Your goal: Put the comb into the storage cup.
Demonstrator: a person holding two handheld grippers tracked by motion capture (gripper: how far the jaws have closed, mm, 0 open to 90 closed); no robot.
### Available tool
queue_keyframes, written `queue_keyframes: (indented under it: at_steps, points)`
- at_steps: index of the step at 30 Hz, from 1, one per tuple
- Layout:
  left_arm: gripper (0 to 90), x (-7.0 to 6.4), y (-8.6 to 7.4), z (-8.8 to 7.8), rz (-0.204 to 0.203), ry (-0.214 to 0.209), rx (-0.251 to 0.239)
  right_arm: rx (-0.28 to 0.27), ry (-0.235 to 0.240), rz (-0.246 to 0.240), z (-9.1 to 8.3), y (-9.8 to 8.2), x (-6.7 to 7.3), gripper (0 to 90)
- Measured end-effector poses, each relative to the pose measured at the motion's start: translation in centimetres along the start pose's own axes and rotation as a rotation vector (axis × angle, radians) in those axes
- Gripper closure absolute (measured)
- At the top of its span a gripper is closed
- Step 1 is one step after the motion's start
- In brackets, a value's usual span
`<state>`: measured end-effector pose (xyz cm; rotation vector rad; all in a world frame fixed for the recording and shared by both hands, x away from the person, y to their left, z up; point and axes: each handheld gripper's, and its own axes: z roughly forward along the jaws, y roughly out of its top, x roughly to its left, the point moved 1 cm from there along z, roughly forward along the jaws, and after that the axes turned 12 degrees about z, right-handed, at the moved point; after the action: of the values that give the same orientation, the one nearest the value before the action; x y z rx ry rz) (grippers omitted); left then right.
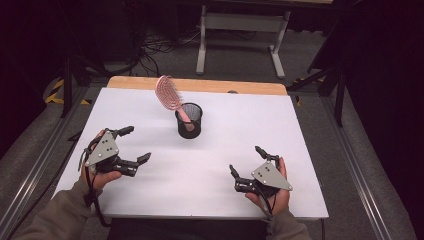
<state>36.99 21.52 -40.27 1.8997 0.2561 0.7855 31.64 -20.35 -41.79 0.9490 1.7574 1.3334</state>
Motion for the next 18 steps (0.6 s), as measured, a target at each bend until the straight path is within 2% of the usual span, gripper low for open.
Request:
queue_keyframes:
  at_steps: [10,13,16,18]
  points:
    - [6.0,-1.1,-1.4,-0.6,0.001,-0.009,0.02,-0.002,0.007,0.003,0.0,0.0,0.1,6.7]
    - [6.8,-1.4,-2.0,-0.6,0.001,0.023,0.036,-0.002,0.008,0.003,0.0,0.0,0.2,6.7]
    - [7.0,-1.7,-2.5,-0.6,0.012,0.029,0.057,-0.001,0.008,0.003,0.1,0.0,0.2,6.7]
    - [7.0,-2.1,-3.2,-0.5,-0.003,0.02,0.069,0.0,0.008,0.006,0.1,0.0,0.1,6.7]
